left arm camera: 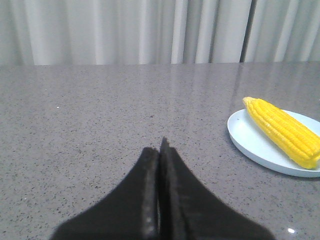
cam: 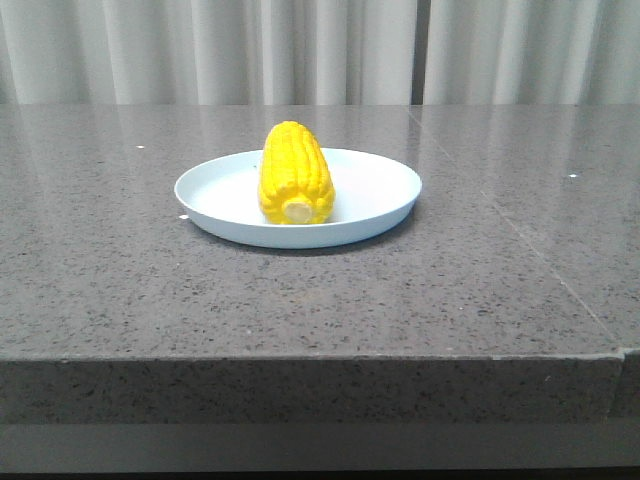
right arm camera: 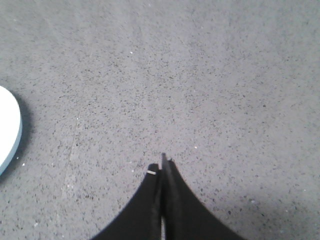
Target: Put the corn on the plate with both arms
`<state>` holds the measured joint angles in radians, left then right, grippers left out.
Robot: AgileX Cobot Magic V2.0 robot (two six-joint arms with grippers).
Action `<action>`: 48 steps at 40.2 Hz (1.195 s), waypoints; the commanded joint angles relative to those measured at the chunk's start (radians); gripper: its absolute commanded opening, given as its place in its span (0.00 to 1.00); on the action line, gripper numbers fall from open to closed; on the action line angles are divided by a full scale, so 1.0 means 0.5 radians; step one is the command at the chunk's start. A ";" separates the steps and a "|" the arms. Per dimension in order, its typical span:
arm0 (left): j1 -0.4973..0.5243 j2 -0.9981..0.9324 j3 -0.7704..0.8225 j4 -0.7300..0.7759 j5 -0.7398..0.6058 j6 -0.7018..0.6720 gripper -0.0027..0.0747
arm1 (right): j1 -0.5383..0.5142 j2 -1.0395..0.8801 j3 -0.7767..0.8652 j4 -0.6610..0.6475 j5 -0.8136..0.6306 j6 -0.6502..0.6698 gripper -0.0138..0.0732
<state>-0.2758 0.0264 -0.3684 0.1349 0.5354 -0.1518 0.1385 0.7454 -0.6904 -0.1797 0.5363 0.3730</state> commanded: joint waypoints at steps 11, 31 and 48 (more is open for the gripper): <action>0.000 0.024 -0.050 0.012 -0.172 -0.016 0.01 | -0.012 -0.847 0.595 -0.147 -0.578 -0.037 0.09; 0.000 0.024 -0.050 0.012 -0.172 -0.016 0.01 | -0.012 -1.020 0.642 -0.147 -0.593 -0.037 0.09; 0.000 0.024 -0.050 0.012 -0.172 -0.016 0.01 | -0.012 -1.020 0.642 -0.147 -0.593 -0.037 0.09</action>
<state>-0.2758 0.0264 -0.3684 0.1349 0.5354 -0.1518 0.1385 0.2294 -0.3443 -0.2299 0.3245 0.3653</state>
